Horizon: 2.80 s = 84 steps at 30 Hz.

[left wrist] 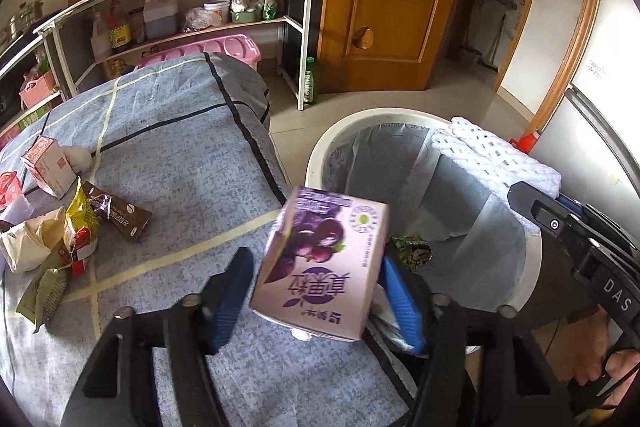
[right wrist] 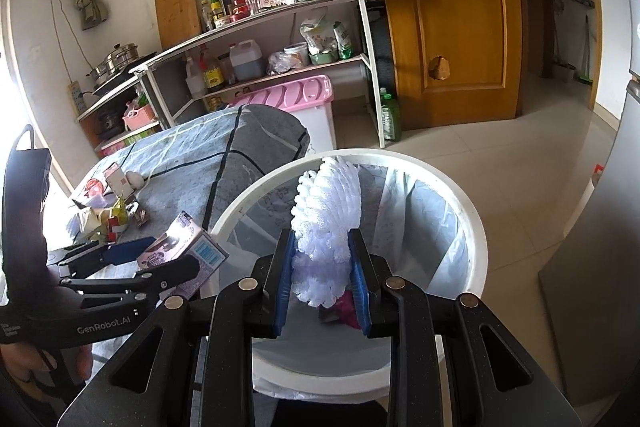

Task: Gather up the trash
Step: 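Carry the carton and foam net over the white trash bin, then open both grippers to drop the carton and net into the bin, then move both grippers back over the table toward the remaining trash, then grasp the brown coffee stick with the right gripper while the left gripper grasps the white foam sleeve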

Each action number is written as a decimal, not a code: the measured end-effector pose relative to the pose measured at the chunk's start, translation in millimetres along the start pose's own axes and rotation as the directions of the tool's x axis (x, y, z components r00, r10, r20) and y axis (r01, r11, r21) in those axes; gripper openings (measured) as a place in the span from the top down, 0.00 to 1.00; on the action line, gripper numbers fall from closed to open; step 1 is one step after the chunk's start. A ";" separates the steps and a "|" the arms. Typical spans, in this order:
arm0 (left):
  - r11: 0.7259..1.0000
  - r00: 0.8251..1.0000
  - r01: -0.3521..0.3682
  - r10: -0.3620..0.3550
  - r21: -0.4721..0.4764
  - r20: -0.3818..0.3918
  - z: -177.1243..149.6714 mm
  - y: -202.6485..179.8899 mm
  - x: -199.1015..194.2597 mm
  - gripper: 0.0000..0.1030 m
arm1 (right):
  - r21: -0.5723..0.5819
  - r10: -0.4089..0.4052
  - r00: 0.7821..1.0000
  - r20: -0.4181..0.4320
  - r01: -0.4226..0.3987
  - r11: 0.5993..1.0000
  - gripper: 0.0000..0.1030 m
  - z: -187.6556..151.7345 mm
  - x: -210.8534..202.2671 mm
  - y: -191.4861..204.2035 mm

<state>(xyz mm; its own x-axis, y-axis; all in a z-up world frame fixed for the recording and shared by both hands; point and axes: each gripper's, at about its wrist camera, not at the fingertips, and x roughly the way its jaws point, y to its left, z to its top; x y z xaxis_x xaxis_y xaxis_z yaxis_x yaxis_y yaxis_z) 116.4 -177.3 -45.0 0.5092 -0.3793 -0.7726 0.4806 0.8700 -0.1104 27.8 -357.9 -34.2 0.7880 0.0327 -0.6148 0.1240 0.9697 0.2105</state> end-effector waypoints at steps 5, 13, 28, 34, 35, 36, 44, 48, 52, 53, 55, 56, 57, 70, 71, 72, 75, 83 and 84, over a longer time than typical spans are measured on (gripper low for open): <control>1.000 0.999 0.025 -0.025 0.013 0.036 8.8 -9.6 -10.5 0.41 | 0.010 -0.003 1.000 0.010 0.002 1.000 0.74 1.9 -2.2 -5.1; 0.997 0.997 0.067 -0.069 0.050 0.034 28.0 -35.9 -2.5 0.41 | 0.027 -0.041 0.999 -0.003 0.042 0.999 0.74 3.5 -1.1 -16.5; 0.991 0.991 0.132 -0.132 0.014 0.004 34.1 -42.5 12.0 0.31 | 0.030 -0.091 0.994 -0.066 0.093 0.995 0.50 0.7 8.2 -28.4; 0.992 0.991 0.124 -0.124 -0.005 0.041 30.7 -29.7 -8.3 0.31 | 0.027 -0.085 0.995 -0.048 0.086 0.996 0.50 1.5 1.0 -17.0; 0.993 0.992 0.115 -0.114 -0.010 0.050 28.9 -26.4 -12.8 0.31 | 0.026 -0.082 0.996 -0.042 0.084 0.996 0.50 1.7 0.2 -15.0; 0.994 0.992 0.109 -0.108 -0.016 0.060 26.8 -22.8 -17.7 0.31 | 0.024 -0.083 0.996 -0.037 0.084 0.996 0.50 1.6 -1.2 -12.3; 0.997 0.994 0.019 -0.011 -0.070 0.112 9.6 17.7 -48.6 0.31 | -0.005 -0.018 1.000 -0.020 0.018 1.000 0.50 4.9 -2.1 22.6; 0.992 0.992 0.000 0.015 -0.124 0.126 2.3 46.5 -61.0 0.31 | -0.042 0.017 0.999 -0.027 -0.018 0.999 0.50 5.2 3.0 46.5; 0.984 0.988 -0.040 0.065 -0.176 0.142 -6.8 74.9 -73.4 0.31 | -0.066 0.063 0.997 -0.041 -0.066 0.996 0.50 5.6 11.5 71.0; 0.981 0.987 -0.047 0.075 -0.188 0.145 -9.6 83.0 -76.3 0.31 | -0.073 0.072 0.997 -0.042 -0.075 0.995 0.50 6.0 13.6 76.9; 0.975 0.985 -0.067 0.098 -0.213 0.141 -14.3 97.4 -80.4 0.31 | -0.089 0.097 0.994 -0.048 -0.101 0.991 0.50 6.3 18.6 89.9; 0.972 0.984 -0.077 0.109 -0.220 0.140 -17.2 104.5 -82.4 0.31 | -0.094 0.107 0.993 -0.053 -0.112 0.989 0.50 6.1 21.2 95.1; 0.969 0.983 -0.090 0.123 -0.231 0.134 -20.4 111.9 -84.1 0.31 | -0.100 0.118 0.991 -0.059 -0.124 0.987 0.50 6.3 24.6 101.3; 0.912 0.963 -0.196 0.249 -0.360 0.106 -52.1 201.7 -106.9 0.31 | -0.230 0.199 0.966 -0.165 -0.234 0.945 0.50 9.4 74.6 180.5; 0.908 0.961 -0.204 0.258 -0.365 0.104 -53.2 208.4 -108.3 0.31 | -0.239 0.197 0.965 -0.175 -0.236 0.942 0.50 10.1 79.3 185.5; 0.904 0.958 -0.212 0.266 -0.371 0.102 -54.1 216.4 -109.5 0.31 | -0.249 0.198 0.964 -0.179 -0.239 0.939 0.50 11.1 83.7 189.9; 0.887 0.948 -0.253 0.308 -0.387 0.084 -56.5 239.1 -111.0 0.31 | -0.278 0.181 0.964 -0.195 -0.231 0.932 0.50 13.7 95.5 200.7; 0.866 0.934 -0.313 0.356 -0.391 0.039 -50.2 296.6 -104.8 0.31 | -0.314 0.141 0.958 -0.251 -0.218 0.924 0.50 16.4 128.1 212.2; 0.864 0.933 -0.321 0.360 -0.387 0.030 -49.1 301.6 -102.5 0.31 | -0.317 0.138 0.957 -0.255 -0.217 0.923 0.50 16.2 130.8 213.5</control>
<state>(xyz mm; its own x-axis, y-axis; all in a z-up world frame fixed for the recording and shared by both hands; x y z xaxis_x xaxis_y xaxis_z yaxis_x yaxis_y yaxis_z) 174.2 139.4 -29.8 0.6694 -0.0504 -0.7412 -0.0245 0.9957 -0.0897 167.1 -150.5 -57.4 0.6176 0.2266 -0.7531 -0.2482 0.9648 0.0868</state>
